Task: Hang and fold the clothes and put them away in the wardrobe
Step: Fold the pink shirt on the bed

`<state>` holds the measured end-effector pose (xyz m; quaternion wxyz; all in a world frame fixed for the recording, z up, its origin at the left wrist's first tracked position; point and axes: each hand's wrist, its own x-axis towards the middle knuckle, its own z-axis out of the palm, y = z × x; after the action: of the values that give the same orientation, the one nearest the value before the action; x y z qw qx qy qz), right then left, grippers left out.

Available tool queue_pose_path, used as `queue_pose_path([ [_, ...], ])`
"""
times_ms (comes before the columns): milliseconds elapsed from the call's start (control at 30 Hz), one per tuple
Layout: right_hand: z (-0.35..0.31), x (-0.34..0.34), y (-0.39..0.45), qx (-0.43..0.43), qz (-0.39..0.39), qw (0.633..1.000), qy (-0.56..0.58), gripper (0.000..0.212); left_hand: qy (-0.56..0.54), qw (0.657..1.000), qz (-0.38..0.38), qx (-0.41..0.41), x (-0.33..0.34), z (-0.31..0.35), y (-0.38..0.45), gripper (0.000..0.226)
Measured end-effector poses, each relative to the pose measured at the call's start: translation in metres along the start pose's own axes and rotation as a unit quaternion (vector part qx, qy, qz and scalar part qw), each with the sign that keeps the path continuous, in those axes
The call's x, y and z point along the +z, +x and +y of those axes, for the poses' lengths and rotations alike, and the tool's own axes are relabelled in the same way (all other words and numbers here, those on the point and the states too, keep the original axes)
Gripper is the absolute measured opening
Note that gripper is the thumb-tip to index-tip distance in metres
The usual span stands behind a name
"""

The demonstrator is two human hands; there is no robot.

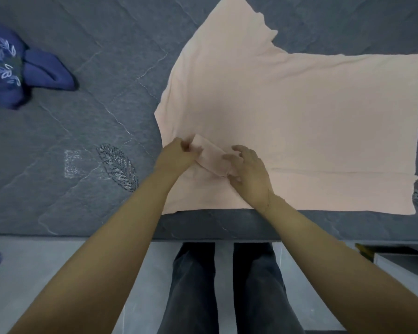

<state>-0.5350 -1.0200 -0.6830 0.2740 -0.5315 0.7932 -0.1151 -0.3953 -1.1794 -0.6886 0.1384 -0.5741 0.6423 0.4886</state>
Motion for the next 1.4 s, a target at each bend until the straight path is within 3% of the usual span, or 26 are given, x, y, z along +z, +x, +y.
queue_pose_path([
  [67, 0.01, -0.002, 0.011, -0.049, 0.006, 0.999, 0.005, 0.023, 0.029, 0.999, 0.011, -0.01, 0.011, 0.009, 0.01, 0.052],
  [133, 0.021, -0.006, 0.015, -0.042, 0.019, 0.997, 0.054, 0.009, 0.029, 0.998, 0.058, 0.007, 0.017, 0.015, 0.015, 0.041],
  [233, 0.037, -0.018, 0.02, 0.072, 0.056, 0.981, 0.17, 0.009, -0.029, 0.993, 0.117, 0.019, 0.015, 0.027, 0.017, 0.021],
  [300, 0.049, -0.03, 0.025, 0.129, 0.068, 0.957, 0.249, 0.011, -0.082, 0.987, 0.134, 0.013, 0.012, 0.04, 0.019, 0.022],
  [400, 0.061, -0.046, 0.034, 0.156, 0.043, 0.931, 0.326, 0.013, -0.126, 0.982, 0.137, 0.013, 0.008, 0.063, 0.021, 0.024],
  [600, 0.069, -0.06, 0.045, 0.173, 0.046, 0.914, 0.363, 0.015, -0.175, 0.978, 0.109, 0.011, 0.008, 0.082, 0.018, 0.028],
  [700, 0.065, -0.061, 0.033, 0.121, 0.024, 0.939, 0.322, 0.021, -0.214, 0.97, 0.117, 0.003, 0.011, 0.068, 0.003, 0.028],
  [800, 0.057, -0.054, 0.006, -0.017, -0.005, 0.976, 0.217, 0.028, -0.236, 0.964, 0.123, 0.021, 0.018, 0.035, -0.027, 0.028],
  [867, 0.052, -0.043, -0.015, -0.106, -0.033, 0.981, 0.158, 0.027, -0.248, 0.959, 0.133, 0.039, 0.027, 0.006, -0.048, 0.035],
  [967, 0.048, -0.019, -0.041, -0.167, -0.08, 0.979, 0.08, 0.02, -0.235, 0.962, 0.14, 0.023, 0.041, -0.035, -0.069, 0.038],
  [1100, 0.047, 0.007, -0.057, -0.129, -0.09, 0.986, 0.06, 0.016, -0.196, 0.968, 0.157, 0.019, 0.056, -0.059, -0.071, 0.039],
  [1233, 0.041, 0.01, -0.066, -0.114, -0.053, 0.99, 0.06, 0.019, -0.156, 0.968, 0.189, 0.055, 0.065, -0.048, -0.064, 0.037],
  [1300, 0.042, 0.009, -0.071, -0.109, -0.023, 0.992, 0.061, 0.018, -0.131, 0.974, 0.182, 0.034, 0.066, -0.038, -0.06, 0.04],
  [1333, 0.042, 0.008, -0.072, -0.079, -0.001, 0.994, 0.072, 0.013, -0.117, 0.975, 0.187, 0.01, 0.066, -0.034, -0.058, 0.041],
  [1400, 0.042, 0.007, -0.074, 0.073, 0.038, 0.985, 0.154, 0.004, -0.114, 0.971, 0.205, -0.038, 0.066, -0.029, -0.055, 0.045],
])
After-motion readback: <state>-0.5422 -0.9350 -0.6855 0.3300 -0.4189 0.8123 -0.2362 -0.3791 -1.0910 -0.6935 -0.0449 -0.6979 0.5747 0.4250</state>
